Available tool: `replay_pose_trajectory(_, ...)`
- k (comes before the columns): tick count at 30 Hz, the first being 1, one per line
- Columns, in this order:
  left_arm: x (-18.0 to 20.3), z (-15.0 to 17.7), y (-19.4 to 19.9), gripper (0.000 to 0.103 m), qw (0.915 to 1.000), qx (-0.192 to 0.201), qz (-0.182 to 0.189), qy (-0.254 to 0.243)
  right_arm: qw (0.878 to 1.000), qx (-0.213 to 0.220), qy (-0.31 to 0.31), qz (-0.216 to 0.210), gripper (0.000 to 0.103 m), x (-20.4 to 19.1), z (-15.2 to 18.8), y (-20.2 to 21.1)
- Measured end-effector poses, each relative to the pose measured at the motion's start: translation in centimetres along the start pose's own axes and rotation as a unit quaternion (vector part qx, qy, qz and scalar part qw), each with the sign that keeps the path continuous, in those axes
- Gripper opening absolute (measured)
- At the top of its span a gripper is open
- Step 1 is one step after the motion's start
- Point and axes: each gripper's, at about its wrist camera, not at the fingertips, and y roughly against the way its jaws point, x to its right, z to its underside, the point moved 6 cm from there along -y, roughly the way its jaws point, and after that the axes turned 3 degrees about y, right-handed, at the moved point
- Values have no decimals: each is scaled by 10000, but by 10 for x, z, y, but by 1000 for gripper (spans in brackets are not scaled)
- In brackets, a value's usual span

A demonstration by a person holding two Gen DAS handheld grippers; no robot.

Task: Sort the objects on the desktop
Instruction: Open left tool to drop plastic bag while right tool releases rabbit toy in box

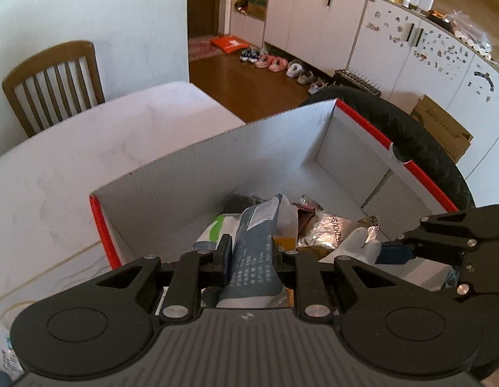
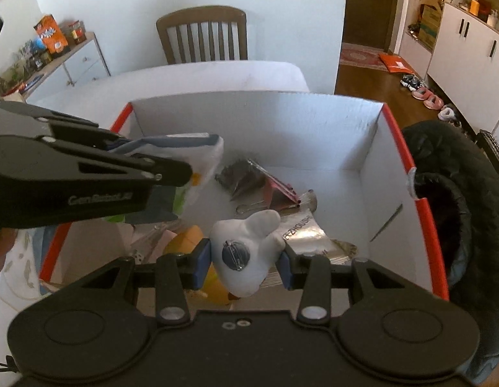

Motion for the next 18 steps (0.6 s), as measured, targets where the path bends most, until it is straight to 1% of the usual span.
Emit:
replay_pose_trajectory(8, 5, 1, -12, 19, 9997, -92, -110, -200, 9998, -147, 137, 18, 41, -1, 3, -16)
replay_pose_trajectory(14, 4, 4, -18, 21, 9993, -284, -29, -229, 9997, -155, 207, 21, 44, -1, 2, -21)
replay_pose_trajectory(18, 5, 6, -19, 23, 9990, -339, 13, -283, 9994, -153, 311, -1, 46, -2, 2, -21)
